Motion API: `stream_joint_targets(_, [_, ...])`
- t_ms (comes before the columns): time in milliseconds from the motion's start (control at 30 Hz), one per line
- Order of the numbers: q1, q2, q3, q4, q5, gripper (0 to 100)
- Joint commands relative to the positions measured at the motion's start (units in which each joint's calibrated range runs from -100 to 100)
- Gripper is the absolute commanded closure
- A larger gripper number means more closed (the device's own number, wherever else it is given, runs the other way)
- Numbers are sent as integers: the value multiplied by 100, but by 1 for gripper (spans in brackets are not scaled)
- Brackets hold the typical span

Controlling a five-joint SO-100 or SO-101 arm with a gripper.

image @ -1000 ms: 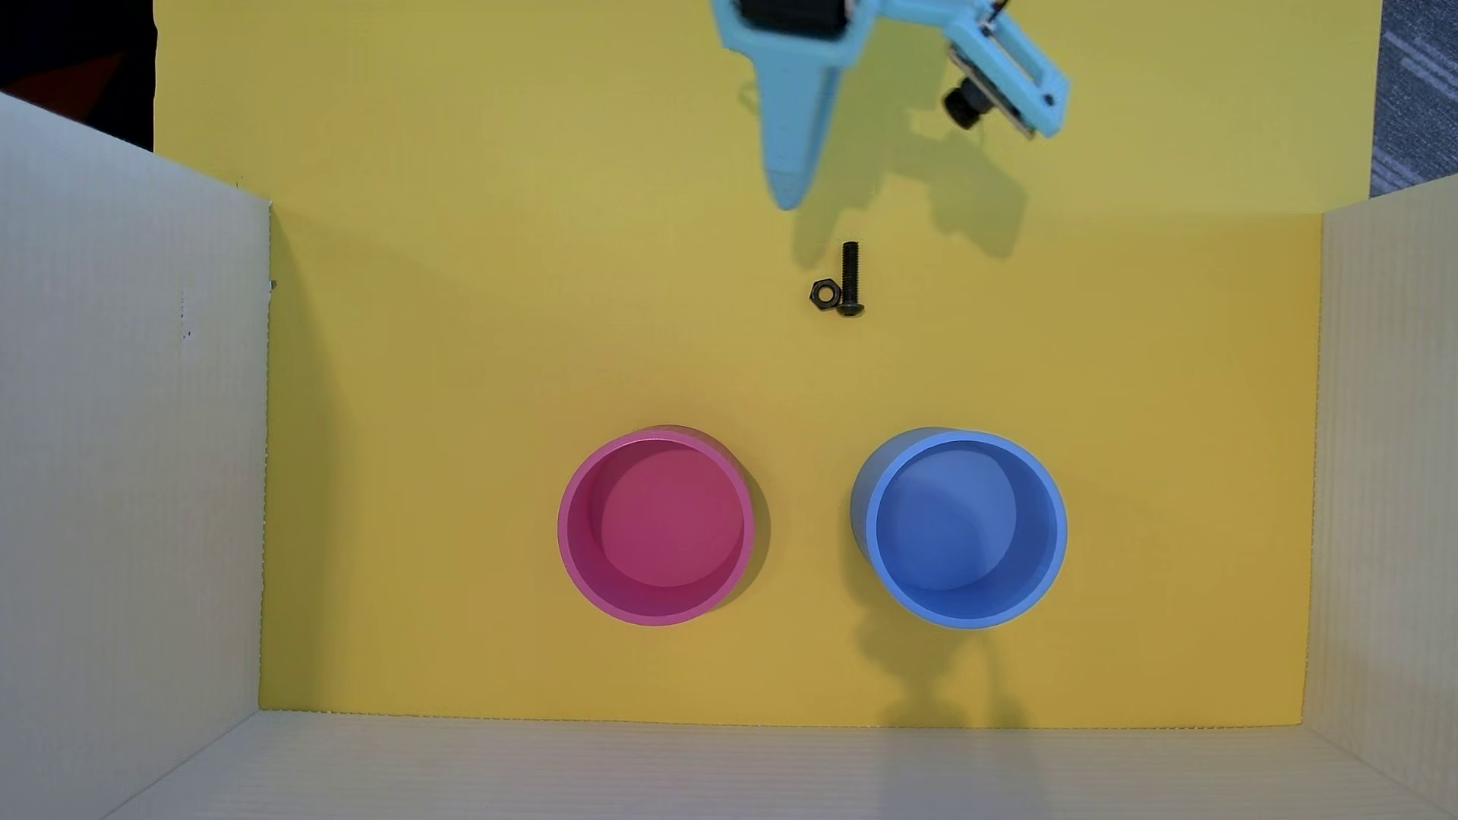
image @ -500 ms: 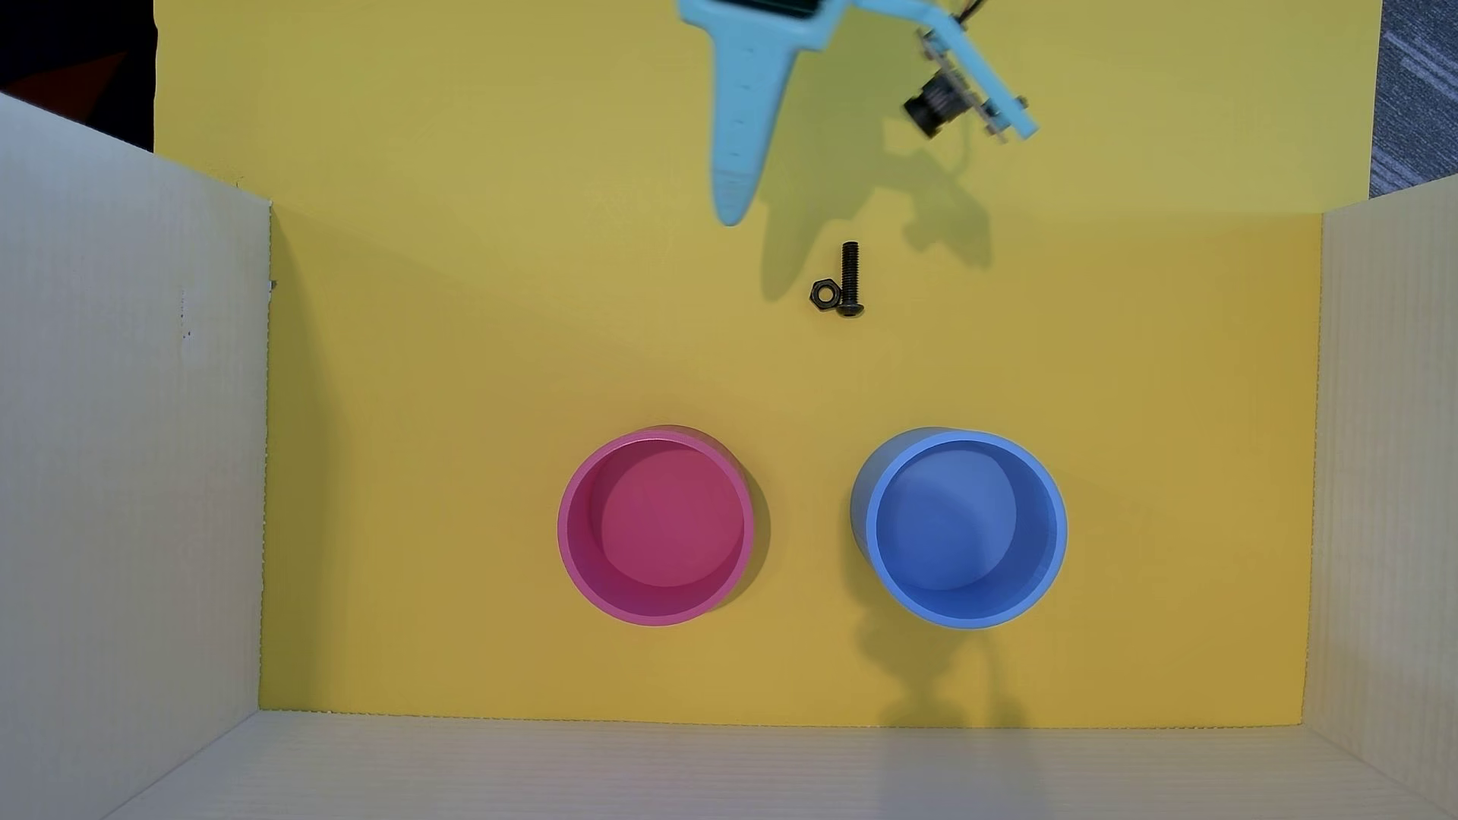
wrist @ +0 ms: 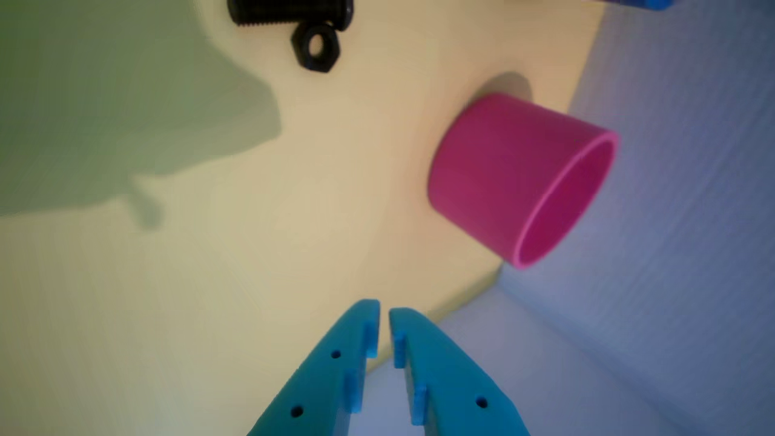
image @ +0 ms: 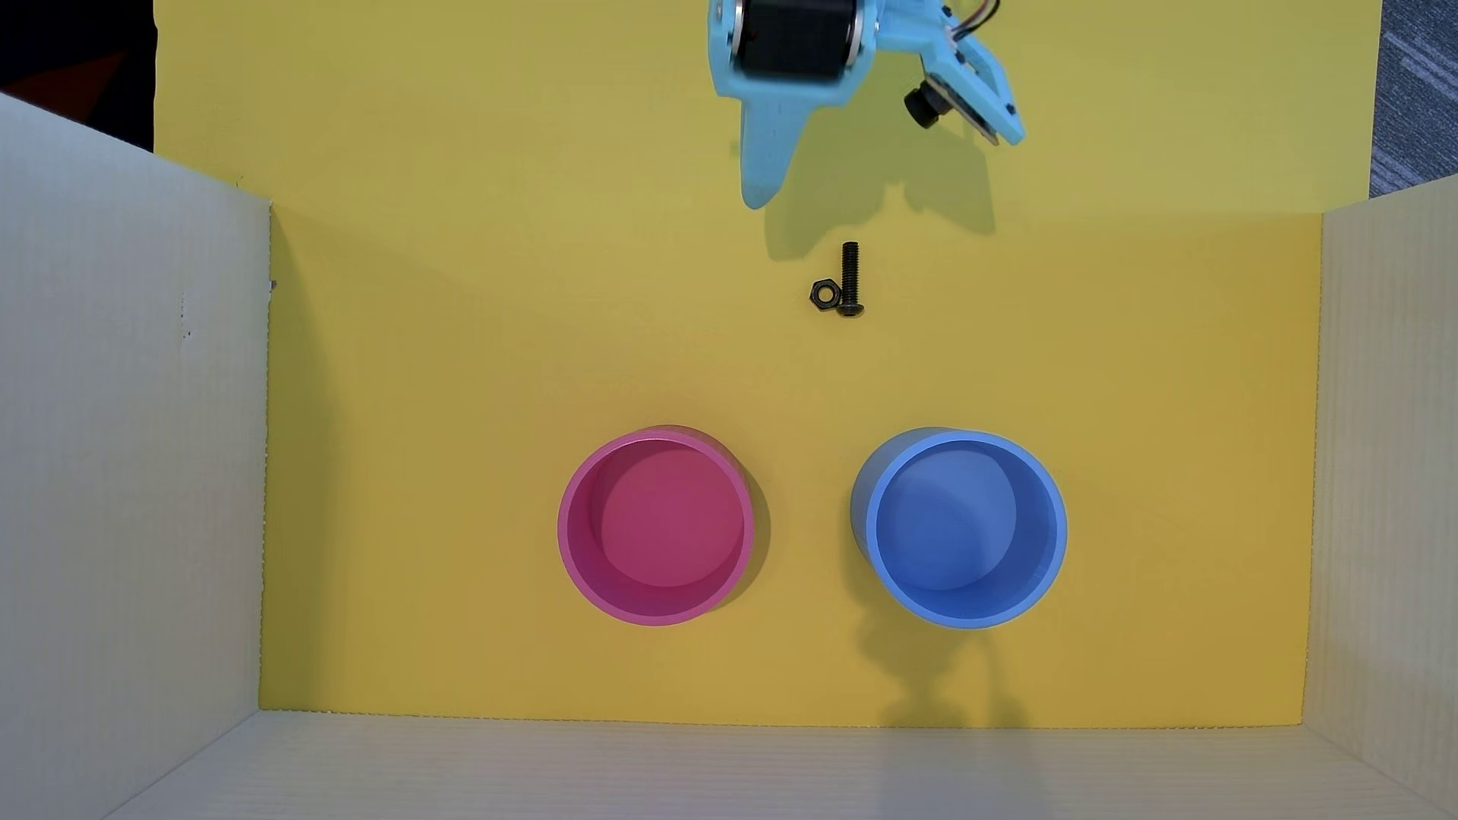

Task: Pick up the bolt and place it in the pink box

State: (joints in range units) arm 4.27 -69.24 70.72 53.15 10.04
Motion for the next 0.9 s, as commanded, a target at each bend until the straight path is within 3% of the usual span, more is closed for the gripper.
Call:
stream_joint_targets(0, [0,973,-935,172,25,98])
stream_joint_targets(400, [-51,3523,-2400,713,744,98])
stream_joint_targets(600, [-831,4037,-2490,713,1119,98])
stream_joint_targets(867, [-1435,4390,-2626,627,1171,98])
